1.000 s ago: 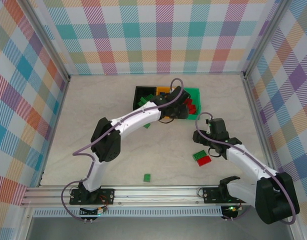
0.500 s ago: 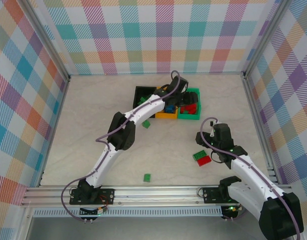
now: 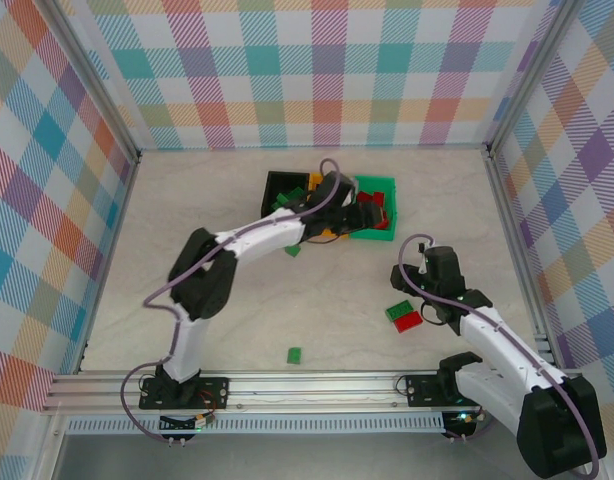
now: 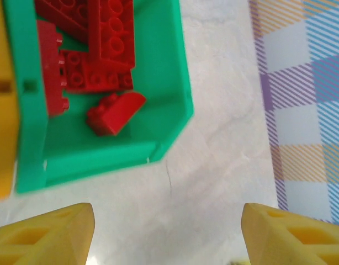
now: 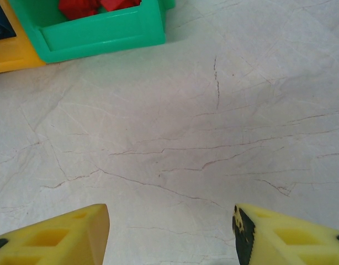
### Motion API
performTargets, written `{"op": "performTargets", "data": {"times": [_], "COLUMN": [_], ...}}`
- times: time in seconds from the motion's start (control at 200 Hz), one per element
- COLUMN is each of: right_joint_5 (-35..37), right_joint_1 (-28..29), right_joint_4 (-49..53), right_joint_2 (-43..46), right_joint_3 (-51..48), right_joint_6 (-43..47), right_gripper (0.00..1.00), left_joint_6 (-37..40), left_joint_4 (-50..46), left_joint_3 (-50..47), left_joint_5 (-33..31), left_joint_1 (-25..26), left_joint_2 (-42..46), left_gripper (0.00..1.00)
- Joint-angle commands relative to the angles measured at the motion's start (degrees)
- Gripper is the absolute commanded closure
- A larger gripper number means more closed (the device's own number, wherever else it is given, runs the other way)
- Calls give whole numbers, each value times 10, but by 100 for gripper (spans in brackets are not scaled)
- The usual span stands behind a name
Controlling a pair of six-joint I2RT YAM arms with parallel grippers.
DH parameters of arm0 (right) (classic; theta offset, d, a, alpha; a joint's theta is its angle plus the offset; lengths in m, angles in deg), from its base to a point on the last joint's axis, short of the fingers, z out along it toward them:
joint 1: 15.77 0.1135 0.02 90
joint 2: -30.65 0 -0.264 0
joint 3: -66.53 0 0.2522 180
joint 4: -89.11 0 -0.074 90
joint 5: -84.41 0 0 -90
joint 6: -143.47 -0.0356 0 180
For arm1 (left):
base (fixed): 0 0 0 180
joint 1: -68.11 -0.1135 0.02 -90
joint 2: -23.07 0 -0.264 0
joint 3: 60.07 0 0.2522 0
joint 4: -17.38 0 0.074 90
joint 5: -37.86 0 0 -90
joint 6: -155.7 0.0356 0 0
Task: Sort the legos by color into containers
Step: Move the lego to the bottom-center of the table.
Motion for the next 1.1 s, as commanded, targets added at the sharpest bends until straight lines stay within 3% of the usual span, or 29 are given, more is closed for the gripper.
{"op": "performTargets", "data": {"times": [0.0, 0.265, 0.475, 0.62, 0.825, 0.94, 1.09], "right_joint_5": [-11, -58, -142, -187, -108, -88, 5], "right_joint_1": [0, 0, 0, 1, 1, 1, 1], "right_joint_4": [-11, 8, 107, 139, 259, 270, 325], "right_joint_2": [-19, -71, -146, -134, -55, -30, 6], "right_joint_3": [12, 41, 109, 100, 109, 87, 63], "right_joint_6": [-1, 2, -37, -72, -78, -101, -197], "right_gripper": [39, 38, 36, 36, 36, 36, 40], "left_joint_6": [-34, 4, 8, 17, 15, 14, 12], "left_joint_4": [122, 77, 137, 147, 147, 147, 166], "left_joint_3": [-88, -210, -331, -383, -429, -425, -399], "left_joint_5": [-18, -86, -116, -150, -156, -161, -152], "left_joint_1": [29, 75, 97, 120, 127, 132, 141], "left_joint_2": [84, 199, 269, 307, 324, 317, 291], "left_gripper": [30, 30, 30, 30, 30, 30, 29]}}
